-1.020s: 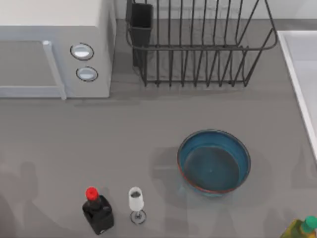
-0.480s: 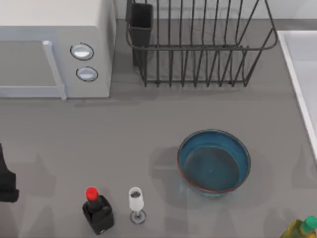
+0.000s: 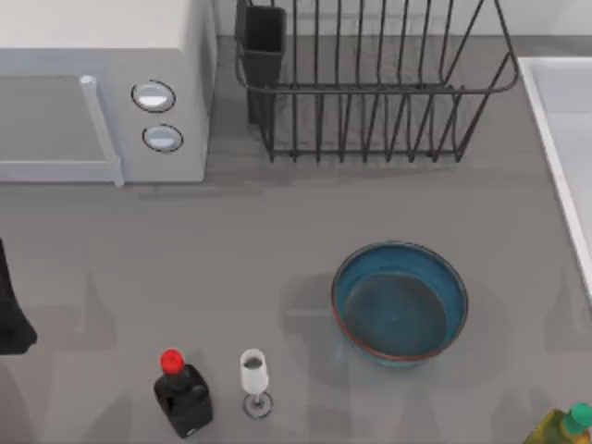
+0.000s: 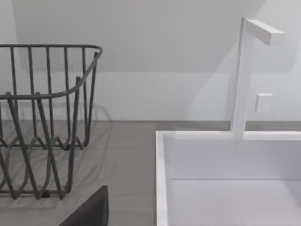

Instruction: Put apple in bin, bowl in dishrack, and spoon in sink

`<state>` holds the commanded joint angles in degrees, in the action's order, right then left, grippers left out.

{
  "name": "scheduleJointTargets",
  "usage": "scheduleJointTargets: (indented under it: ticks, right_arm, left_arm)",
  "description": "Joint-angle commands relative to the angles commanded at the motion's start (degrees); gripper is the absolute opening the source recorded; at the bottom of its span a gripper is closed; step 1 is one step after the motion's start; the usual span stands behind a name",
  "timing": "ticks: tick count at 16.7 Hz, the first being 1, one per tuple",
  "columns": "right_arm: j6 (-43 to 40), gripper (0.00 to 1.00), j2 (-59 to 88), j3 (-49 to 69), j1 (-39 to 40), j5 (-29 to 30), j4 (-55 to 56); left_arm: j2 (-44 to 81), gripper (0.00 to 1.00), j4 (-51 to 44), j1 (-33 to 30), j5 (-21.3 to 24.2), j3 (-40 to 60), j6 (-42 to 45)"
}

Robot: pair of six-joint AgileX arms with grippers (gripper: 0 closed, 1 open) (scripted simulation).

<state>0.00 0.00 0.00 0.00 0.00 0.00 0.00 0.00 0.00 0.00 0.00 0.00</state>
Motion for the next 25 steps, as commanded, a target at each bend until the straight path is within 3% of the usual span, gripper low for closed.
scheduleJointTargets:
  ticks: [6,10,25]
  right_arm:
    - [0.19,1.0,0.58,0.58,0.21,0.01,-0.5]
    - [2.89,1.0,9.01,8.82,3.12,0.0,-7.25]
    - [24.42,1.0,86.43,69.19,23.75,-0.48,-58.03]
  left_arm:
    - [0.0,1.0,0.0,0.0,0.0,0.0,0.0]
    - [0.0,1.0,0.0,0.0,0.0,0.0,0.0]
    - [0.0,1.0,0.0,0.0,0.0,0.0,0.0]
